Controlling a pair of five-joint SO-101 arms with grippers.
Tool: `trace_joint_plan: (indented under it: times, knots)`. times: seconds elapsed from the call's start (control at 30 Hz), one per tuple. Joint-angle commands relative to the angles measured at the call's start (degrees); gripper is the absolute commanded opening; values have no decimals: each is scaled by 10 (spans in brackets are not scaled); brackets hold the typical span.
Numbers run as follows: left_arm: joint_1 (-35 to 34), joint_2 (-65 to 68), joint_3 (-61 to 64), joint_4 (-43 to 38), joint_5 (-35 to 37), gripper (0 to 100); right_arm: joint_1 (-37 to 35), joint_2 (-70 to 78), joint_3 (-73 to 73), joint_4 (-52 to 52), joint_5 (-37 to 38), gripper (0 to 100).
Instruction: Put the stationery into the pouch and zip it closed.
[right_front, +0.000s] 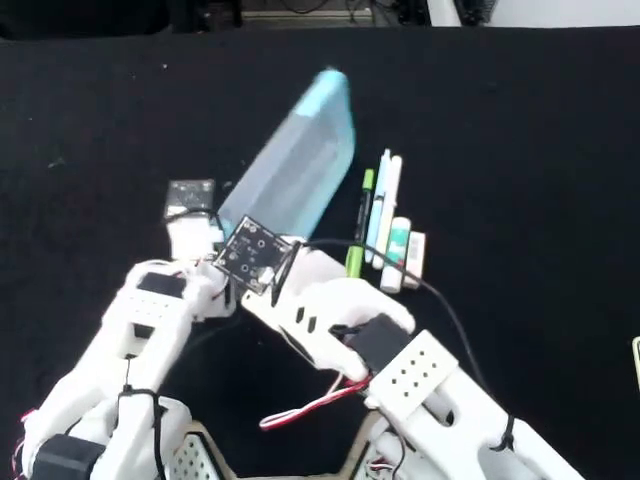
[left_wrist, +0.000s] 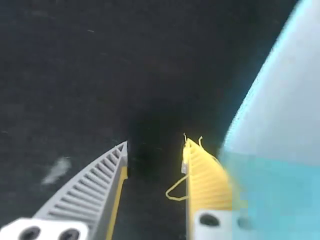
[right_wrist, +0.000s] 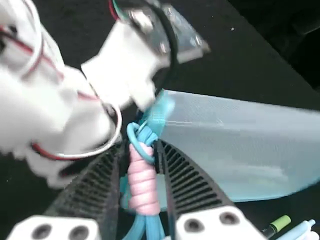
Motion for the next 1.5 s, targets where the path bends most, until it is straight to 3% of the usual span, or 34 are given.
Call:
trace_joint_plan:
  times: [0.0,0.13,0.27,0.5,0.6,0.83,1.1,1.37,1.47]
  knots:
    - [23,5,-35,4,8,185,6,-14,-6,-13,-14,11]
    - [1,0,-15,7,6,185,8,-14,1,6,-42,11]
    - [-83,0,-2,12,-26,185,9,-14,22,37,-24,11]
    - [-196,0,-86,142,-147,182,6,-15,60,35,-22,11]
    - [-221,0,-144,203,-161,181,5,-17,58,34,-24,11]
    - [-206,-1,-250,321,-164,180,4,-15,71,1,-21,11]
    - [-165,-145,-229,348,-188,180,4,-15,104,-54,-25,11]
    - [-164,-360,-188,358,-204,182,4,-15,47,47,-25,11]
    - [-113,-404,-192,397,-251,184,4,-15,39,64,-25,11]
